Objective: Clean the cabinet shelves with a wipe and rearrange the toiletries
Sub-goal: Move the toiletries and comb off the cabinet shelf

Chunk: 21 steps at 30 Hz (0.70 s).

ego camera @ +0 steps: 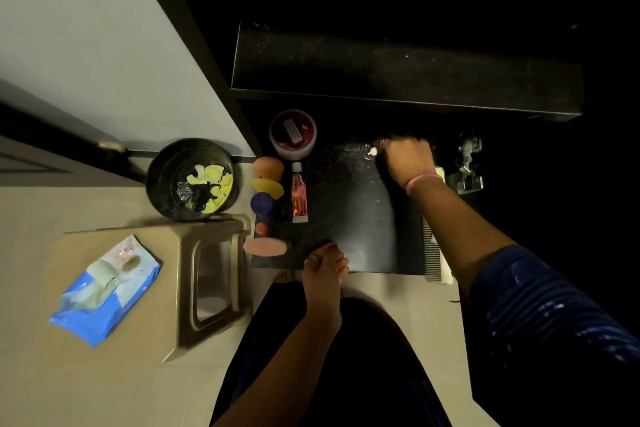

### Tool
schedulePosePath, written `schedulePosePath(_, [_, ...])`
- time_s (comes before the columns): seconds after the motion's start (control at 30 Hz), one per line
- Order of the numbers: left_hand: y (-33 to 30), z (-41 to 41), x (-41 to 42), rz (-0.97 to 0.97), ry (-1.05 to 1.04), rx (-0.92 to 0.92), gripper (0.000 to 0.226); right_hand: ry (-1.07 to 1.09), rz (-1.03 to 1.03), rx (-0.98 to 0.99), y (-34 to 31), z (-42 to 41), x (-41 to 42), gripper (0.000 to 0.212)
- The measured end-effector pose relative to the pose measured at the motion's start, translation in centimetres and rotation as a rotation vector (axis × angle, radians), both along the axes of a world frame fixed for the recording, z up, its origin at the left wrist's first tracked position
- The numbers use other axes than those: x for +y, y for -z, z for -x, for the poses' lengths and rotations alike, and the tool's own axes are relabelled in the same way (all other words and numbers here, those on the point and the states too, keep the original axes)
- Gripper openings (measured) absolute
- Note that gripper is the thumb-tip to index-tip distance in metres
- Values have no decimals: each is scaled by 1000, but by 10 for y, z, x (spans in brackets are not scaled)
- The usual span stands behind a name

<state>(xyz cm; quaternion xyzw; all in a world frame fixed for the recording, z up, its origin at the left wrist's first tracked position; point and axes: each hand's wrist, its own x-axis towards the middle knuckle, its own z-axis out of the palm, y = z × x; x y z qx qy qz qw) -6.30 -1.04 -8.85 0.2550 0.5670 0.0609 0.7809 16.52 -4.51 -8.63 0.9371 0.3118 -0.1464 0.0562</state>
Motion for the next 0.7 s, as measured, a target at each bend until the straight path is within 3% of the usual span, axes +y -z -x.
schedulePosePath(0.07, [2, 1, 2, -1, -6, -4, 19, 38, -58, -32, 0, 4, 2, 27])
schedulePosePath(0.13, [4, 3, 4, -27, 21, 14, 20, 133, -274, 24, -2, 15, 2, 25])
schedulePosePath(0.2, [7, 4, 5, -47, 38, 37, 20, 258, -549, 225, -9, 33, 6, 26])
schedulePosePath(0.3, [8, 8, 3, -61, 65, 35, 23, 382, -774, 547, -15, 65, 19, 29])
schedulePosePath(0.37, [6, 11, 2, -81, 88, 31, 25, 429, -805, 695, -14, 84, 32, 30])
schedulePosePath(0.5, [5, 17, -1, -109, 137, 42, 24, 486, -811, 800, -6, 111, 59, 29])
schedulePosePath(0.7, [7, 22, 2, -110, 145, 33, 25, 594, -834, 812, 3, 130, 71, 22])
